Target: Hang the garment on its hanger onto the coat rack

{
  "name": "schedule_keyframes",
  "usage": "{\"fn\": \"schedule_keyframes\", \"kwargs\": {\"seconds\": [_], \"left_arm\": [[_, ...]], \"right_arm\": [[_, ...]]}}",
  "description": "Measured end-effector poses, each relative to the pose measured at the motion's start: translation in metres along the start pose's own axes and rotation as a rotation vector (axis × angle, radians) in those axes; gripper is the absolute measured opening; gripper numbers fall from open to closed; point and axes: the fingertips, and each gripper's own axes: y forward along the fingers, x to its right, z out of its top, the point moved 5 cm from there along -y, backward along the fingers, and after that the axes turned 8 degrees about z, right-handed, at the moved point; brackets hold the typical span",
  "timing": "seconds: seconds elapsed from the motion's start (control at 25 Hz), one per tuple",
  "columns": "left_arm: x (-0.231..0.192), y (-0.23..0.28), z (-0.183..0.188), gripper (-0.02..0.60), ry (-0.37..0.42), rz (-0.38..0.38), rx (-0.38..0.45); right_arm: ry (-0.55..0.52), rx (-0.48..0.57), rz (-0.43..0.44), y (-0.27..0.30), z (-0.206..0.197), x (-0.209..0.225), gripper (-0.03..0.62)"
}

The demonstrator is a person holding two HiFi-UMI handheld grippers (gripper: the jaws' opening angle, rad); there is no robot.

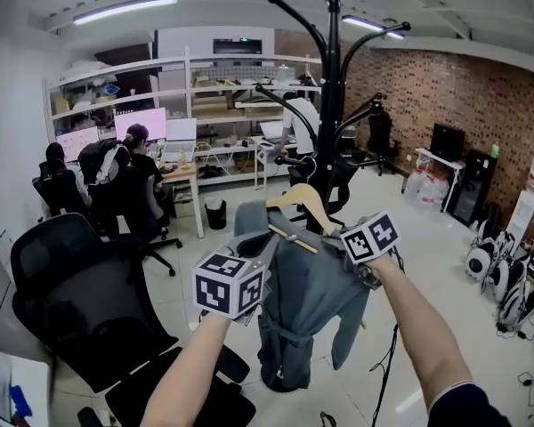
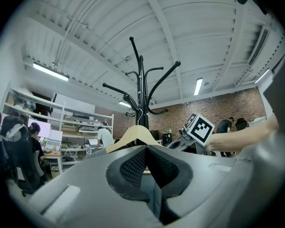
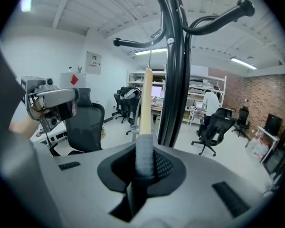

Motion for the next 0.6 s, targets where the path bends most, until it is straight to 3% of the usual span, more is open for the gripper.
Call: {"fn": "schedule_keyframes", "kwargs": {"seconds": [0.44, 0.6], "left_arm": [[-0.004, 0.003, -0.015, -0.003, -0.025, 0.002, -0.029], [-0.002, 0.003, -0.022, -0.003, -0.026, -0.007, -0.049]], "right_arm": [[-0.023, -0.016, -0.057, 0.008, -0.004, 0.004, 0.041], [-0.069, -0.024, -0.117, 0.01, -0.005, 0.004, 0.05]]}}
